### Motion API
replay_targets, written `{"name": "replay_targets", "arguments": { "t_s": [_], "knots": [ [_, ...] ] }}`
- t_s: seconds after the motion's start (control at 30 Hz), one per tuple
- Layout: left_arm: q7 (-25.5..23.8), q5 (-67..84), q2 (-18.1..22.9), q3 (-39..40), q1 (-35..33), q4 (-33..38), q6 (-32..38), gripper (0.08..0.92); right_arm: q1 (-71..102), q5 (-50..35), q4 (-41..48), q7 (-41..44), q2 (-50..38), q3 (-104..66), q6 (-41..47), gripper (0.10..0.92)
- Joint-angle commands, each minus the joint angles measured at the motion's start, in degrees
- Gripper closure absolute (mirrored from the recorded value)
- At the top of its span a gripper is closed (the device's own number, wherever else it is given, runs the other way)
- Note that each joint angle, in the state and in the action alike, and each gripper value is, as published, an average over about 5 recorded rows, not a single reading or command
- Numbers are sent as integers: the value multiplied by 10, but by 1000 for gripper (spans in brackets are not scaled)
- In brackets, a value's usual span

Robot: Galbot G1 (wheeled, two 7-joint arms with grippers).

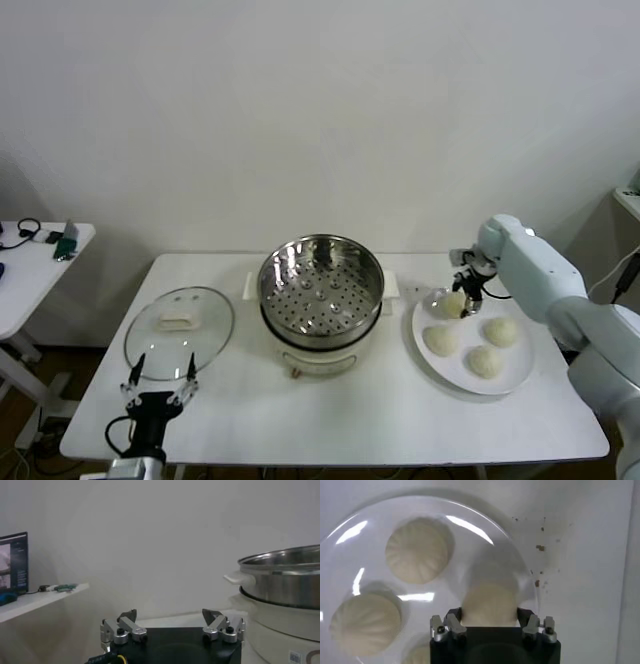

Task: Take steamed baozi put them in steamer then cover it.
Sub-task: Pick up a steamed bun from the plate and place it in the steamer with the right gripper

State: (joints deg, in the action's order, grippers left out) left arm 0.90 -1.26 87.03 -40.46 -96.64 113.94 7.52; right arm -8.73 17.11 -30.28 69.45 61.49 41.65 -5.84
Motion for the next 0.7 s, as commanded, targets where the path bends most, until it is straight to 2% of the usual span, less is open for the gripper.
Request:
{"name": "replay_targets", "arguments": {
  "t_s": [0.03, 0.23, 0.4, 0.7],
  "knots": [
    [3, 6, -2, -1, -6, 5, -1, 177, -70, -72, -87, 6, -29, 103, 0, 313],
    [5, 10, -3, 1, -12, 13, -5, 177, -217, -177, -180, 15, -24, 245, -13, 313],
    [6, 12, -4, 5, -19, 22, -13, 177, -322, -229, -236, 20, 10, 328, -34, 313],
    [6, 13, -6, 6, -24, 27, -10, 177, -378, -230, -319, 21, 82, 365, -78, 313]
  ]
}}
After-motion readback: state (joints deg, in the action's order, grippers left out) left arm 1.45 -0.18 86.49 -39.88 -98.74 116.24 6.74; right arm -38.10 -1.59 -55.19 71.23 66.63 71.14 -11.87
